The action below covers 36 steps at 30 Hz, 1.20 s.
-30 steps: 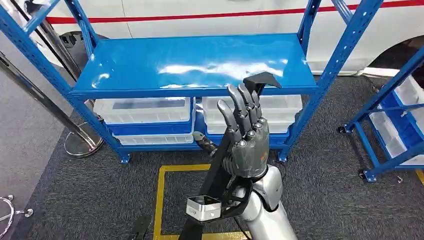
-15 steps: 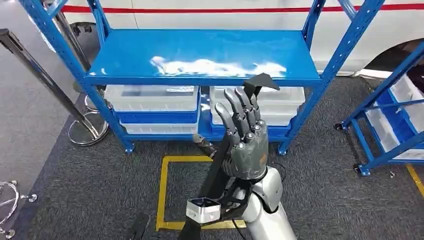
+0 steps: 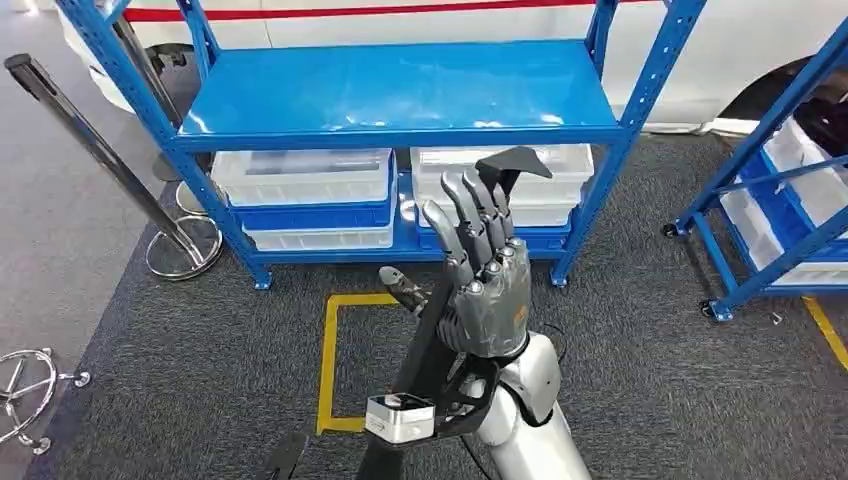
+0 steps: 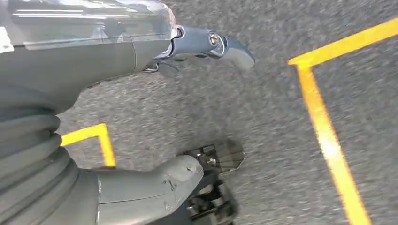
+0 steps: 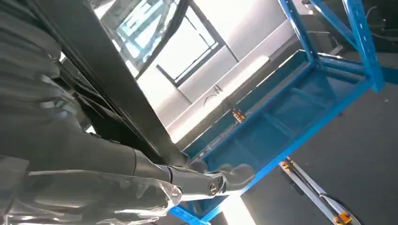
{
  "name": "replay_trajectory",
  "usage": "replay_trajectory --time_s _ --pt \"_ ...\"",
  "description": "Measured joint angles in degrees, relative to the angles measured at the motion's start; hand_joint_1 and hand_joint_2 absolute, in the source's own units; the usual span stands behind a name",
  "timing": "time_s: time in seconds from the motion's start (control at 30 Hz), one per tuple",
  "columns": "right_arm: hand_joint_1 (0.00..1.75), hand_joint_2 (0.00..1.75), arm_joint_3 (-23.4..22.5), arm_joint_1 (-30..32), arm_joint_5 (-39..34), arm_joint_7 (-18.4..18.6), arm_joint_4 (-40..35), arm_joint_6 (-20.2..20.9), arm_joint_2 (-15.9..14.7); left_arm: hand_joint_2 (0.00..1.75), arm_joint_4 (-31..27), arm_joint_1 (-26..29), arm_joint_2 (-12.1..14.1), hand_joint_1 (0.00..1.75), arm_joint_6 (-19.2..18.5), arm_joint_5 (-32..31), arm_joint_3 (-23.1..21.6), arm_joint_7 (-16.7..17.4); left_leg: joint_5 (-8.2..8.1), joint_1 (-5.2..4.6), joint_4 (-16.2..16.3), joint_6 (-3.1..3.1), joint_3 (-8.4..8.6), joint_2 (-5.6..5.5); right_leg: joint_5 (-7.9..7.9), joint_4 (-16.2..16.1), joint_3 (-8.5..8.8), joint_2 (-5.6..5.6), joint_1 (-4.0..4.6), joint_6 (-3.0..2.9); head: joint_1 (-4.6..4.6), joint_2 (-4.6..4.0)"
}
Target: Take the parts from the cabinet and place them on the table.
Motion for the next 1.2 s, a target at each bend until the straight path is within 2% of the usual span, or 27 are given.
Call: replay_trajectory --time_s 0.03,0.07,0.1,0.13,0.2,0.27,0.3,0.4,0.43,0.47,0.53,0.57,0.6,0.63,0.67,0.7,0.73,0.77,0.8,0.9,0.93,0.97,1.03,1.07,1.1,1.13,1.2 --pt "0.0 1.75 0.0 0.0 0.1 0.0 0.0 0.0 0.0 1.75 0.0 0.0 0.1 0.0 -0.1 -0.3 -0.1 0.2 -2.63 0.2 4.0 -0.29 -0.63 0.0 0.67 0.1 -0.84 -0.04 0.02 0.0 0.05 0.0" --pt "0.0 1.75 0.0 0.0 0.1 0.2 0.0 0.0 0.0 1.75 0.0 -0.1 0.2 0.0 -0.3 -0.7 -0.4 0.4 -3.66 0.3 7.8 -0.61 -0.98 0.01 1.41 0.2 -1.93 -0.12 0.01 0.05 0.04 0.0" --pt "0.0 1.75 0.0 0.1 0.2 0.3 0.0 0.0 0.0 1.75 0.0 -0.2 0.3 0.0 -0.5 -1.1 -0.7 0.6 -2.58 0.42 9.5 -0.8 -0.68 0.02 2.06 0.4 -2.95 -0.17 -0.04 0.1 0.04 0.0" --pt "0.0 1.75 0.0 0.1 0.3 0.4 0.0 0.0 0.0 1.75 0.0 -0.2 0.4 0.0 -0.9 -1.7 -1.0 0.9 0.02 0.6 9.1 -0.95 0.69 0.02 2.71 0.6 -4.12 -0.2 -0.13 0.24 0.04 0.0" --pt "0.0 1.75 0.0 0.2 0.5 0.5 0.0 0.0 0.0 1.75 0.0 -0.4 0.8 0.0 -1.2 -2.6 -1.6 1.5 3.7 0.81 2.8 -1.01 5.92 0.01 3.73 1.3 -5.99 -0.14 -0.28 0.65 0.04 0.0" --pt "0.0 1.75 0.0 0.2 0.5 0.5 -0.3 0.0 0.0 1.75 0.0 -1.1 1.0 0.0 -1.6 -2.8 -2.2 1.7 0.78 0.44 -7.6 -0.6 12.85 -0.21 4.64 1.7 -7.06 -0.08 -0.14 1.39 0.02 0.0" --pt "0.0 1.75 0.1 0.2 0.5 0.5 -0.4 0.0 0.0 1.75 0.0 -1.4 1.1 0.0 -1.6 -2.8 -2.4 1.7 -0.12 0.34 -9.5 -0.15 13.63 -0.25 5.4 1.6 -7.22 -0.24 -0.22 1.79 0.04 0.0" --pt "0.0 1.75 0.4 0.0 0.5 1.1 -0.2 0.0 0.0 1.75 0.0 -1.9 1.2 0.0 -2.0 -2.4 -2.5 1.6 1.7 0.14 -9.5 0.99 12.18 -0.16 7.26 0.7 -7.45 -0.2 -0.25 2.87 0.07 0.0" --pt "0.0 1.75 0.5 -0.2 0.4 1.6 0.0 0.0 -0.1 1.75 0.0 -2.1 1.2 0.0 -2.1 -2.1 -2.5 1.5 2.55 0.53 -9.7 1.41 11.94 0.37 5.31 1.6 -7.97 0.1 -0.49 3.03 0.06 0.0" --pt "0.0 1.75 0.7 -0.4 0.4 2.1 0.1 0.0 -0.1 1.75 0.0 -2.3 1.3 0.0 -2.3 -2.0 -2.5 1.4 3.23 0.48 -9.7 2.13 10.95 0.38 1.71 3.8 -8.76 0.17 -0.35 3.0 0.11 0.0" --pt "0.0 1.75 1.2 -0.6 0.5 2.7 0.4 0.0 -0.1 1.75 0.0 -2.5 1.4 0.0 -2.7 -2.1 -2.6 1.2 4.78 0.27 -9.3 2.66 8.73 0.46 -5.79 12.6 -10.84 0.3 -0.42 3.13 0.09 0.0" --pt "0.0 1.75 1.3 -0.7 0.7 2.8 0.5 0.0 -0.1 1.75 0.0 -2.6 1.4 0.0 -2.8 -2.1 -2.6 1.2 5.49 0.16 -9.1 2.65 7.62 0.51 -7.11 16.6 -11.51 0.39 -0.42 3.23 0.09 0.0" --pt "0.0 1.75 1.4 -0.7 0.7 2.8 0.6 0.0 -0.1 1.75 0.0 -2.5 1.4 0.0 -2.8 -2.1 -2.6 1.2 6.13 0.11 -8.7 2.57 6.41 0.57 -6.35 19.2 -11.55 0.4 -0.42 3.28 0.07 0.0" --pt "0.0 1.75 1.4 -0.7 0.8 2.8 0.7 0.0 -0.1 1.75 0.0 -2.5 1.4 0.0 -2.9 -2.1 -2.6 1.2 6.75 0.11 -8.4 2.49 5.2 0.62 -4.1 19.8 -10.74 0.4 -0.42 3.29 0.09 0.0" --pt "0.0 1.75 1.5 -0.7 0.9 2.8 0.8 0.0 -0.1 1.75 0.0 -2.6 1.4 0.0 -2.9 -2.1 -2.6 1.2 7.41 0.11 -7.9 2.34 3.83 0.65 -1.31 18.3 -8.73 0.4 -0.44 3.25 0.07 0.0" --pt "0.0 1.75 1.6 -0.8 0.9 2.8 0.8 0.0 0.0 1.75 0.0 -2.6 1.4 0.0 -2.9 -2.1 -2.6 1.2 8.0 0.14 -7.5 2.14 2.66 0.64 0.19 15.0 -5.73 0.39 -0.51 3.13 0.07 0.0" --pt "0.0 1.75 1.8 -0.8 0.7 2.6 0.8 0.0 0.0 1.75 0.0 -2.6 1.4 0.0 -2.9 -2.2 -2.6 1.2 8.48 0.15 -7.0 1.85 1.87 0.6 -0.31 10.5 -1.97 0.39 -0.55 2.96 0.07 0.0" --pt "0.0 1.75 2.0 -0.9 0.8 2.3 0.8 0.0 0.0 1.75 0.0 -2.6 1.4 0.0 -2.8 -2.2 -2.7 1.1 8.78 -0.13 -6.6 1.54 1.11 0.53 -3.32 4.5 1.96 0.41 -0.15 2.77 0.09 0.0" --pt "0.0 1.75 2.0 -0.9 1.0 1.9 0.8 0.0 0.1 1.75 0.0 -2.6 1.4 0.0 -2.8 -2.4 -2.7 1.0 9.44 -0.07 -6.5 1.2 0.91 0.6 -5.26 0.9 3.77 0.54 -0.08 2.41 0.04 0.0" --pt "0.0 1.75 2.0 -0.4 -0.1 -0.4 0.8 0.0 0.1 1.75 0.0 -2.7 1.1 0.0 -2.8 -2.7 -2.9 0.7 11.68 0.07 -7.5 0.21 0.55 0.53 -3.43 1.0 2.21 0.58 0.08 1.57 0.04 0.0" --pt "0.0 1.75 2.0 -0.1 -0.6 -1.0 0.8 0.0 0.0 1.75 0.0 -2.6 1.1 0.0 -2.6 -2.6 -2.9 0.7 10.54 0.44 -7.1 -0.06 0.21 0.45 -2.56 0.9 1.63 0.13 -0.25 1.0 0.05 0.0" --pt "0.0 1.75 2.0 0.1 -0.9 -1.5 0.8 0.0 0.0 1.75 0.0 -2.4 1.1 0.0 -2.6 -2.5 -2.9 0.7 6.86 0.4 -5.3 -0.35 -0.52 0.39 -1.81 0.9 0.8 0.19 -0.23 0.43 0.04 0.0" --pt "0.0 1.75 2.0 0.2 -0.9 -1.5 0.8 0.0 0.0 1.75 0.0 -2.3 1.1 0.0 -2.6 -2.2 -2.9 0.7 -1.06 0.5 2.6 -0.81 -2.12 0.4 -0.19 1.0 -1.09 0.16 -0.14 0.16 0.07 0.0" --pt "0.0 1.75 2.0 0.3 -0.9 -1.4 0.8 0.0 -0.1 1.75 0.0 -2.3 1.1 0.0 -2.6 -2.1 -2.9 0.7 -2.97 0.5 7.0 -0.95 -2.66 0.4 0.64 1.0 -2.18 0.15 -0.02 0.13 0.04 0.0" --pt "0.0 1.75 2.0 0.4 -0.9 -1.3 0.8 0.0 -0.1 1.75 0.0 -2.2 1.1 0.0 -2.6 -2.1 -2.9 0.7 -2.88 0.5 9.9 -0.95 -2.66 0.39 1.36 1.1 -3.18 0.14 0.04 0.13 0.04 0.0" --pt "0.0 1.75 2.0 0.5 -0.9 -1.3 0.8 0.0 -0.2 1.75 0.0 -2.0 1.2 0.0 -2.6 -2.0 -2.9 0.8 -0.9 0.5 11.3 -0.88 -1.88 0.38 2.14 1.3 -4.33 0.14 0.1 0.14 0.04 0.0" --pt "0.0 1.75 2.0 0.5 -0.7 -1.3 0.8 0.0 -0.2 1.75 0.0 -1.6 1.3 0.0 -2.4 -1.4 -2.8 0.9 3.87 0.39 7.3 -0.4 2.9 0.33 3.55 1.7 -6.47 0.18 0.2 0.3 0.04 0.0"
